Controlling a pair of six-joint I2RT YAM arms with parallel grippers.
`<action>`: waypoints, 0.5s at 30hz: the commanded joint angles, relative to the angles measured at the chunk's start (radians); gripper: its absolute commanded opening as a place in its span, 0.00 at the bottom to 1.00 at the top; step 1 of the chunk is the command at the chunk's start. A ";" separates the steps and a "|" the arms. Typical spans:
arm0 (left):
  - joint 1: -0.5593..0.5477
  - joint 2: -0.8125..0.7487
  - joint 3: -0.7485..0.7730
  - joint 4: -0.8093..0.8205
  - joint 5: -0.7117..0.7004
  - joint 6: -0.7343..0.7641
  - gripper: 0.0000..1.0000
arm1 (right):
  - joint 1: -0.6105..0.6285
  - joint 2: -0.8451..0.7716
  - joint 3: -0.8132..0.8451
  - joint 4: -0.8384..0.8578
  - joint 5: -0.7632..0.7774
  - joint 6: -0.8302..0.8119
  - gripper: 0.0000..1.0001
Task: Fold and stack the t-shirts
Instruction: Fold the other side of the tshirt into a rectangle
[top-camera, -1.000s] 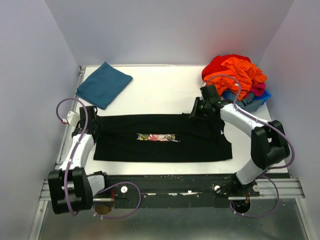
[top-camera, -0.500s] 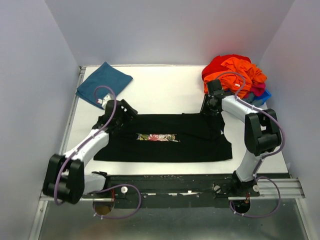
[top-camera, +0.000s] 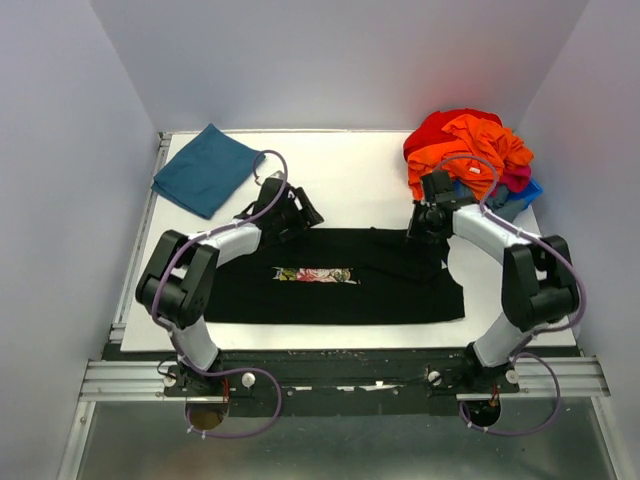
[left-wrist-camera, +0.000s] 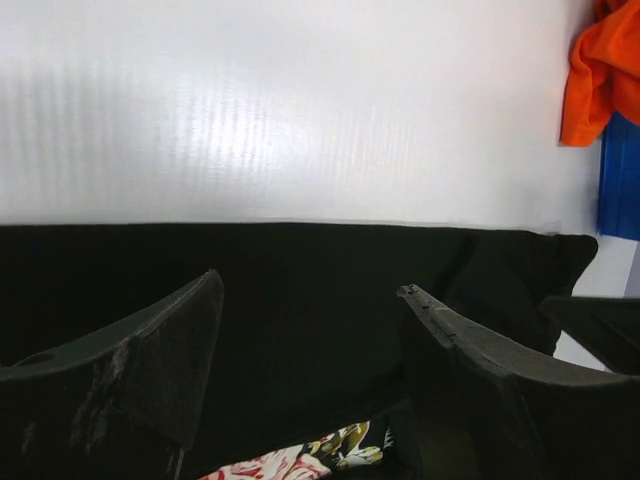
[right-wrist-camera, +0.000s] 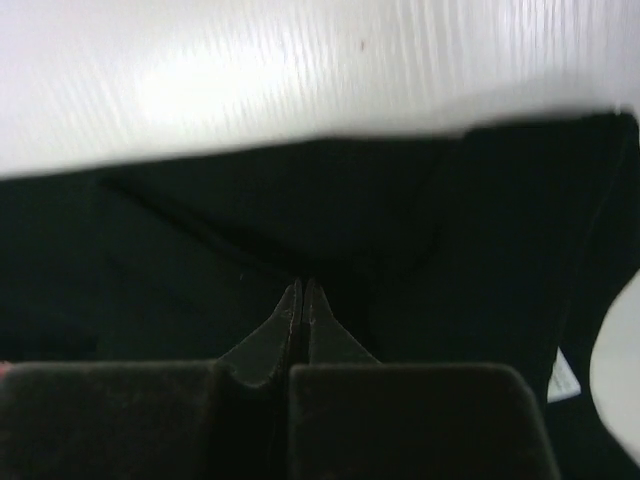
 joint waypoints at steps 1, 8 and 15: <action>-0.038 0.085 0.090 0.019 0.090 0.035 0.82 | -0.005 -0.194 -0.119 -0.004 -0.100 -0.006 0.01; -0.102 0.144 0.187 -0.017 0.142 0.103 0.82 | 0.007 -0.463 -0.360 -0.036 -0.260 0.030 0.01; -0.151 0.137 0.169 0.003 0.159 0.121 0.82 | 0.101 -0.647 -0.516 -0.102 -0.347 0.118 0.01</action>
